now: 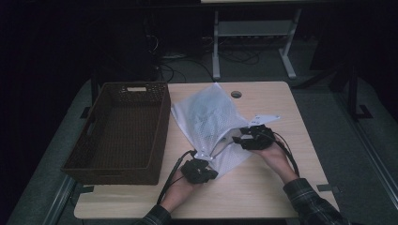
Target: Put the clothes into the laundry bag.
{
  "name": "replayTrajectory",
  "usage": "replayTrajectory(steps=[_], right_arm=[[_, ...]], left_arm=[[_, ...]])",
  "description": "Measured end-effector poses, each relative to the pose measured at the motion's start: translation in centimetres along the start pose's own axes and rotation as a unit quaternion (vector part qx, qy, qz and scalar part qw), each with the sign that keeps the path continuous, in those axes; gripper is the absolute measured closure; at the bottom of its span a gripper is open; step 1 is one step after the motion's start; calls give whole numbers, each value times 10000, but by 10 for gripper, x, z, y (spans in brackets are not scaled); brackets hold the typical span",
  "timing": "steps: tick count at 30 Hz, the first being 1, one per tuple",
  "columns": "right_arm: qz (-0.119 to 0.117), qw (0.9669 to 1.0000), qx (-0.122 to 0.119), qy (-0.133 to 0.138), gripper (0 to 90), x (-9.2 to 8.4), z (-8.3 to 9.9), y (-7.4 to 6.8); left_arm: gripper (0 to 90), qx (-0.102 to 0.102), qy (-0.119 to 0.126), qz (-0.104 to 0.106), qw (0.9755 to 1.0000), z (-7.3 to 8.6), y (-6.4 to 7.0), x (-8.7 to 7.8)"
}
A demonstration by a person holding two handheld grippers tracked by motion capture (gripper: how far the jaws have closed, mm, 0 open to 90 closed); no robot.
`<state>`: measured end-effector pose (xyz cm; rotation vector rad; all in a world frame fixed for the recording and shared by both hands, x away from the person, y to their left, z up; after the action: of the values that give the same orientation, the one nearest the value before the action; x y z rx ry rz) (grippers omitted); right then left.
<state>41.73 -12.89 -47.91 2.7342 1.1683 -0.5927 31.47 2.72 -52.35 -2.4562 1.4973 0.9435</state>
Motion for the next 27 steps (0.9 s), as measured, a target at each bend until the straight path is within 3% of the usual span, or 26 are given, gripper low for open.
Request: replayTrajectory(steps=[7, 11, 19, 25, 27], right_arm=[[605, 9980, 81, -154, 425, -19, 17, 53], [707, 9970, 230, -209, 419, -20, 27, 71], [618, 9969, 356, -342, 426, -13, 48, 85], [675, 9964, 240, -456, 585, -11, 58, 88], [691, 9962, 214, -491, 700, -12, 58, 88]], left_arm=[[890, -9, -1, 7, 10000, 0, 0, 0], [890, -9, -1, 11, 10000, 0, 0, 0], [888, -4, 3, 3, 10000, 0, 0, 0], [888, -16, 8, 7, 10000, 0, 0, 0], [888, -14, 4, 5, 10000, 0, 0, 0]])
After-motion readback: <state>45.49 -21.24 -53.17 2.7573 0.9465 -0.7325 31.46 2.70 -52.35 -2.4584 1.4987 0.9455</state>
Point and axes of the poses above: each handheld gripper's, and its own axes: x roughly forward along the jaws, z roughly out of its underside, y roughly to its right, the point moved 8 cm from there along x, roughly forward along the jaws, and after that the axes turned 14 degrees about y, right-handed, at the moved point
